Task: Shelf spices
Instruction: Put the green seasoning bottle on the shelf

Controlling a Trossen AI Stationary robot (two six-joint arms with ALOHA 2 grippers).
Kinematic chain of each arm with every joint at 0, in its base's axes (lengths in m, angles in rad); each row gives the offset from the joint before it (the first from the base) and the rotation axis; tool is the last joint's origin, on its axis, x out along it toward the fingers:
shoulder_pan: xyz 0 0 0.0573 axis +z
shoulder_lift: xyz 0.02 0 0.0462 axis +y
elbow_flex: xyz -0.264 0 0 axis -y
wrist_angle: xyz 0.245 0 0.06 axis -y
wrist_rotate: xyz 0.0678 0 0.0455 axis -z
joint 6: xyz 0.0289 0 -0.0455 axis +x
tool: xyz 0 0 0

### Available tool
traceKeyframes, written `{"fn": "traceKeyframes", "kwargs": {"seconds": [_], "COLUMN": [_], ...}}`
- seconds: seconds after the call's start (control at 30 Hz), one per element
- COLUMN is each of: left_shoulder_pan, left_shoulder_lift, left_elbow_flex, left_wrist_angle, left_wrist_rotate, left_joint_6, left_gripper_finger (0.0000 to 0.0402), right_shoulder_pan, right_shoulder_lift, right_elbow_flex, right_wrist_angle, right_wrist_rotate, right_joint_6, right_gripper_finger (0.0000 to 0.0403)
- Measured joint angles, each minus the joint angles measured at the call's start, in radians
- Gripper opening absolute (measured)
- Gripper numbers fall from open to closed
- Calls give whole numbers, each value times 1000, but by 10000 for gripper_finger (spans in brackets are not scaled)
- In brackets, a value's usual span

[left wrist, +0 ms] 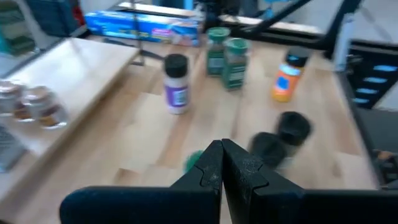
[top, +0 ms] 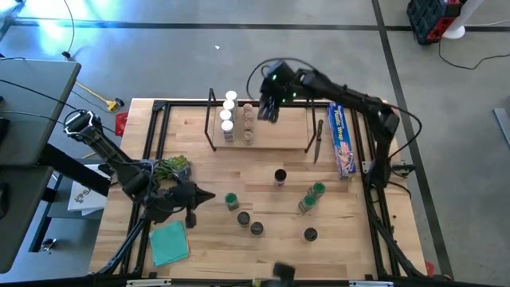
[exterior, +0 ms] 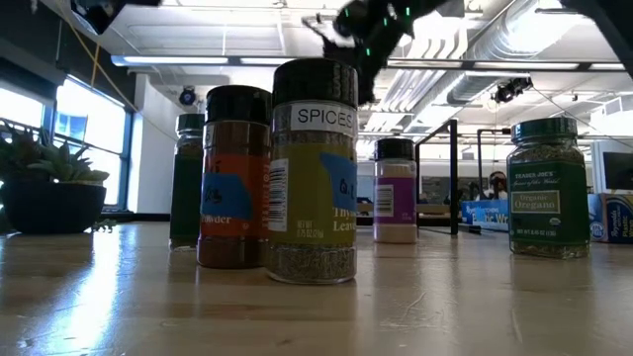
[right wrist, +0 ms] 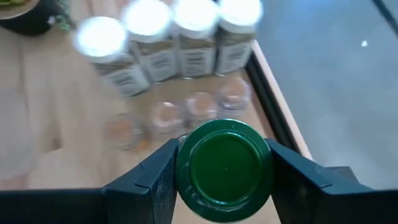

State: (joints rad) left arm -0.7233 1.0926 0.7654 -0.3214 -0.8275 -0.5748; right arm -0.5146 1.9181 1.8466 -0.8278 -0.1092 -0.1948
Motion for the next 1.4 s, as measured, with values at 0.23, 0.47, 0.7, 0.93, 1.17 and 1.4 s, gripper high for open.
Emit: {"fn": "traceKeyframes", "kwargs": {"seconds": [0.23,0.47,0.7,0.93,1.17,1.4], "left_shoulder_pan": [241,467,525,527,527,527], "left_shoulder_lift": [-67,-130,-123,-124,-124,-124], "left_elbow_flex": [0,0,0,0,0,0], "left_wrist_angle": [-67,-70,-70,-59,-39,-39], "left_wrist_rotate": [132,200,203,205,197,195], "left_joint_6": [137,304,316,316,334,334], "left_gripper_finger": [0,0,0,0,0,0], "right_shoulder_pan": [-124,-141,-148,-148,-148,-148], "right_shoulder_lift": [70,123,151,166,171,171], "right_elbow_flex": [6,24,25,26,26,25], "right_wrist_angle": [92,92,73,67,69,73], "right_wrist_rotate": [-122,-132,-135,-135,-127,-127], "right_joint_6": [-48,-89,-118,-128,-144,-147], "right_gripper_finger": [191,191,191,191,191,214]}}
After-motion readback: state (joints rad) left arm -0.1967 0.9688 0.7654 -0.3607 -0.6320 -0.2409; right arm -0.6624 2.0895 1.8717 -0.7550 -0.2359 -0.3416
